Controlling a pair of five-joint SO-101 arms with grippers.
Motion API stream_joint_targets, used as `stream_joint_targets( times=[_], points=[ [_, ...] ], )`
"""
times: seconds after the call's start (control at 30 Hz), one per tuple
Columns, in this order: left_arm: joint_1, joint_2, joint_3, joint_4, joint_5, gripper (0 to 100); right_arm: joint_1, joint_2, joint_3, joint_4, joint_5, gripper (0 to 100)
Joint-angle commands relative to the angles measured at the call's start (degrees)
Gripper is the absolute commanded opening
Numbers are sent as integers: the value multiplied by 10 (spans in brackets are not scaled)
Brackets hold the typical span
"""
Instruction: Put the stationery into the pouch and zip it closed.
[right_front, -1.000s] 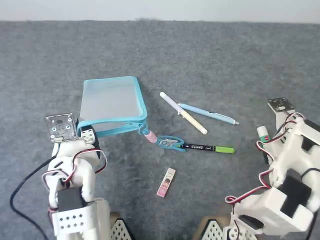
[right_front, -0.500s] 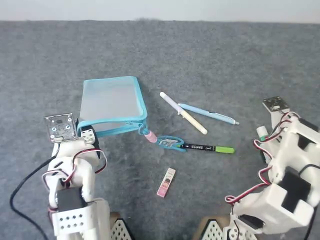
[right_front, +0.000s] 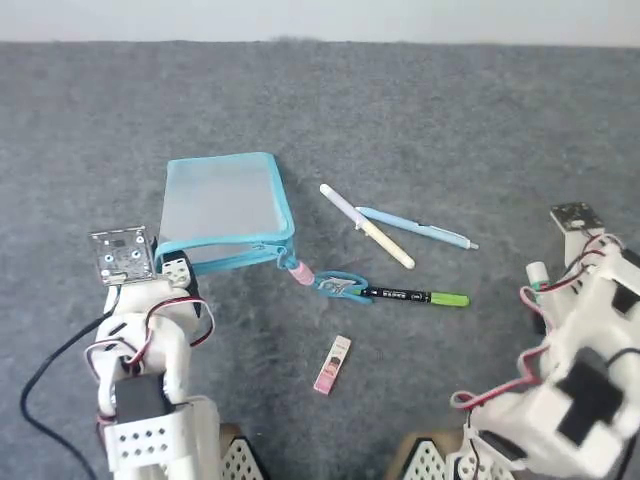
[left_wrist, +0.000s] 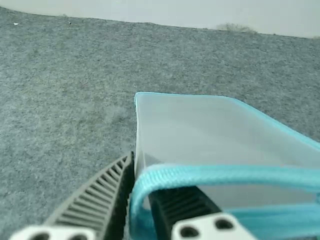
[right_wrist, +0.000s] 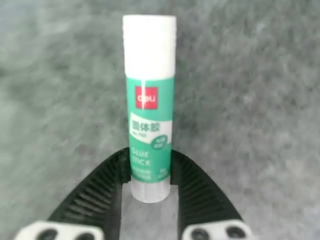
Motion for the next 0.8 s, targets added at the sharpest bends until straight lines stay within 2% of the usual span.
stream_joint_targets(
  times=[0.0, 0.1, 0.2, 0.3, 0.37, 0.4, 0.53, 0.77],
  points=[
    [11, -4, 1, -21, -2, 9, -99, -171, -6, 106, -2, 8],
    [57, -4, 7, -19, -3, 9, -235, -310, -8, 170, -68, 8],
    [113, -4, 17, -18, -32, 9, -411, -418, -34, 226, -138, 7],
    [171, -5, 22, -7, -48, 9, -573, -437, -81, 280, -200, 7],
    [208, -4, 22, -7, -50, 9, -638, -411, -101, 295, -222, 7],
    [229, -4, 22, -7, -51, 9, -659, -393, -106, 296, -222, 7],
    [303, -4, 22, -9, -58, 9, -664, -305, -116, 276, -222, 7],
    [303, -4, 19, -18, -52, 9, -677, -235, -129, 277, -224, 7]
  ],
)
